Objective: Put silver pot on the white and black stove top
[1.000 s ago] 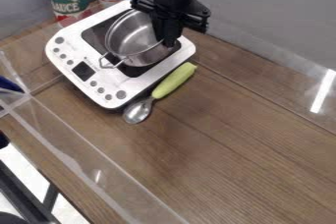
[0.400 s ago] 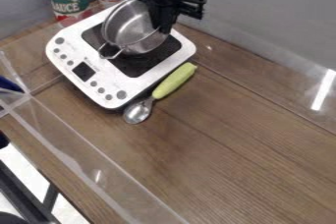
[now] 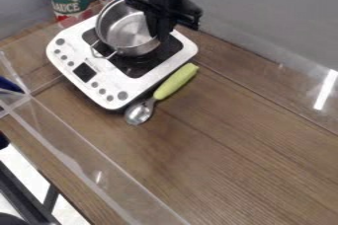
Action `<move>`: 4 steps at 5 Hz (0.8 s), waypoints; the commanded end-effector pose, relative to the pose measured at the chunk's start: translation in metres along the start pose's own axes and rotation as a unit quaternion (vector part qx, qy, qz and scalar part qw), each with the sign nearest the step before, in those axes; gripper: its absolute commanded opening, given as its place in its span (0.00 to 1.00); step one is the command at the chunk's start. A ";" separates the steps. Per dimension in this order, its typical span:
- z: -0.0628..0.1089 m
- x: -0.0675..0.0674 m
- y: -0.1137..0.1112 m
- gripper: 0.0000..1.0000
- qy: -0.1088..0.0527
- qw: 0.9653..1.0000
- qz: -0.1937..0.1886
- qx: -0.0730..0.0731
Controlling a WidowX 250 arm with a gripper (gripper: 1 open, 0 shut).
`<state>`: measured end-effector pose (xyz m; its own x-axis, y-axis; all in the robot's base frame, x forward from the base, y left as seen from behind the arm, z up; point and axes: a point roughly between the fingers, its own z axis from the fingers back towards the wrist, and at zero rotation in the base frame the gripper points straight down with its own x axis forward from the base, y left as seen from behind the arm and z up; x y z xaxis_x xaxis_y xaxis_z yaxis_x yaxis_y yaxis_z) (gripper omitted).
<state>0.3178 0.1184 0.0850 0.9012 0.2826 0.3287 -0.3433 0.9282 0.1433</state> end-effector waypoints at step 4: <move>-0.010 0.001 -0.038 0.00 -0.023 0.999 -0.027 -0.006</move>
<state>0.3335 0.0898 0.0648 0.9154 0.2107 0.3431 -0.2776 0.9475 0.1587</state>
